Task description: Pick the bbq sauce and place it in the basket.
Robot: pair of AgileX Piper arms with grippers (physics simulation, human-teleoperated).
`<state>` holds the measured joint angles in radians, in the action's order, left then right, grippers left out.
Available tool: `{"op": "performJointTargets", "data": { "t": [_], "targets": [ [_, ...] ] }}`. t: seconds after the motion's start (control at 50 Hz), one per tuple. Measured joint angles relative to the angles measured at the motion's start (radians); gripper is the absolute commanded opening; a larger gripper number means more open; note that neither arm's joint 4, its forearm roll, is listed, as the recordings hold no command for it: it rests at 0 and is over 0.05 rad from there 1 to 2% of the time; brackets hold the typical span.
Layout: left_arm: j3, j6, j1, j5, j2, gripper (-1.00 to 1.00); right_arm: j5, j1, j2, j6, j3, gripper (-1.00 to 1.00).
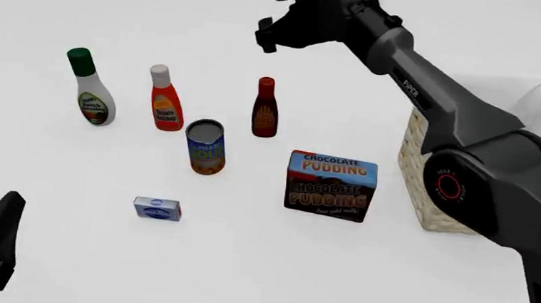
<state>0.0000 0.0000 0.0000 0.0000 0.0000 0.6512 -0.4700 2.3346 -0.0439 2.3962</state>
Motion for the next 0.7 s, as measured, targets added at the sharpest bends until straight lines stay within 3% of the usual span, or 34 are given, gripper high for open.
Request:
{"op": "performJointTargets", "data": {
  "t": [0.46, 0.7],
  "targets": [
    [0.0, 0.0, 0.0, 0.0, 0.0, 1.0, -0.06, 0.001, 0.011, 0.009, -0.108, 1.0],
    [0.0, 0.0, 0.0, 0.0, 0.0, 1.0, -0.064, 0.0, 0.04, 0.011, -0.105, 1.0]
  ]
}}
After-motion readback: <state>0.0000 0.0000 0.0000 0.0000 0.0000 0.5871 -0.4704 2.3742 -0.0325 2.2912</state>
